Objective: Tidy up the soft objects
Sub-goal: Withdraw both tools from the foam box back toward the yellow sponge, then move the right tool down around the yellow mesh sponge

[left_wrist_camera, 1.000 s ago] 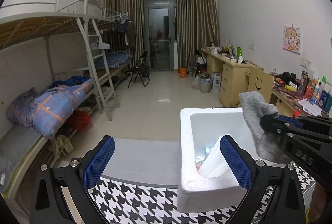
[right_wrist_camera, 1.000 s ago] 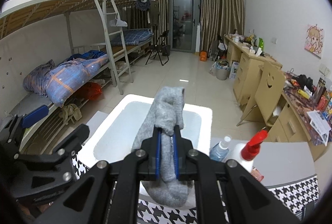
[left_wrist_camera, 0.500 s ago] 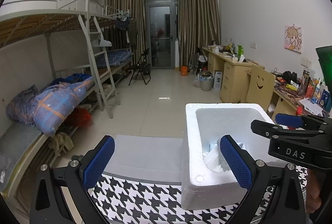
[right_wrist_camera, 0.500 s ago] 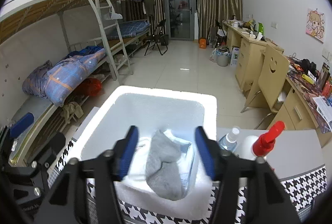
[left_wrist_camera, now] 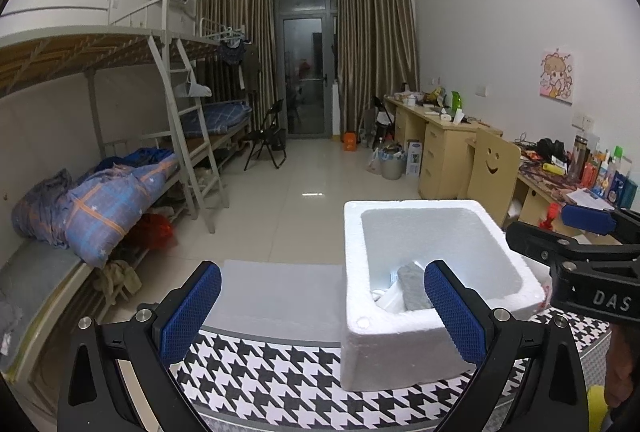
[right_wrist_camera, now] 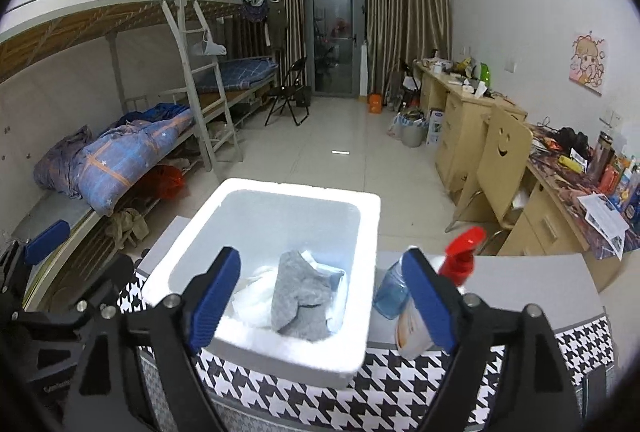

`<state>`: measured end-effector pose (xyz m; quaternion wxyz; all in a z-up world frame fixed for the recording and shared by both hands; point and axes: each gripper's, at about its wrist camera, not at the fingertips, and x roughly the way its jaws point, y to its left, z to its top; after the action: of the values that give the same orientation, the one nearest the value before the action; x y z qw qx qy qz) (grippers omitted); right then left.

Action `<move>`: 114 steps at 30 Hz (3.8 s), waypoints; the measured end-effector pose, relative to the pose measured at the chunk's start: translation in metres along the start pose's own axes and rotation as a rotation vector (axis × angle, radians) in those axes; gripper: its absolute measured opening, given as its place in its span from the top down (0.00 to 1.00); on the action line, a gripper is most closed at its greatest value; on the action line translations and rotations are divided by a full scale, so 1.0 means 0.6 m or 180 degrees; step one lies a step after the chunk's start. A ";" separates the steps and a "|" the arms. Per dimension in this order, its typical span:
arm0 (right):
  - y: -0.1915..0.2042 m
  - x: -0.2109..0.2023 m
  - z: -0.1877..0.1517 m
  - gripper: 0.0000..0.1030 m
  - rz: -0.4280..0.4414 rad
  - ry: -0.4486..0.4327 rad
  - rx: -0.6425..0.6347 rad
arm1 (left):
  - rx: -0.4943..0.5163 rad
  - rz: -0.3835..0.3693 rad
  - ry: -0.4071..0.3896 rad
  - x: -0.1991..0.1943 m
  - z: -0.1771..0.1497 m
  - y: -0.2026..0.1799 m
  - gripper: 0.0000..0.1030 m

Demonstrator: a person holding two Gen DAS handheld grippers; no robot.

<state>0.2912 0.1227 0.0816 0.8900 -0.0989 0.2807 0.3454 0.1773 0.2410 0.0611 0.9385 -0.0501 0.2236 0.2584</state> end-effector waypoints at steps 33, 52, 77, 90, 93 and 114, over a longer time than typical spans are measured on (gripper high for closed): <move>-0.034 -0.172 -0.094 0.14 -0.0080 -0.0345 0.0054 | 0.0125 -0.0283 -0.0260 -0.164 -0.043 -0.059 0.01; -0.071 -0.235 -0.165 0.12 -0.0164 -0.0431 0.0256 | 0.0084 -0.0512 -0.0363 -0.219 -0.082 -0.083 0.01; -0.091 -0.323 -0.255 0.12 -0.0562 -0.0599 0.0297 | 0.0156 -0.0936 -0.0540 -0.291 -0.131 -0.142 0.01; -0.131 -0.326 -0.296 0.12 -0.0693 -0.0539 0.0505 | 0.0259 -0.1197 -0.0536 -0.293 -0.168 -0.183 0.01; -0.142 -0.326 -0.305 0.12 -0.0717 -0.0511 0.0557 | 0.0239 -0.1235 -0.0505 -0.288 -0.173 -0.186 0.01; -0.180 -0.306 -0.350 0.12 -0.0827 -0.0366 0.0756 | 0.0280 -0.1434 -0.0288 -0.253 -0.212 -0.222 0.01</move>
<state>0.1621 -0.1379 0.0112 0.9471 -0.0087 0.2531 0.1971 0.0784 0.0292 0.0119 0.9828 -0.0461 0.1754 0.0345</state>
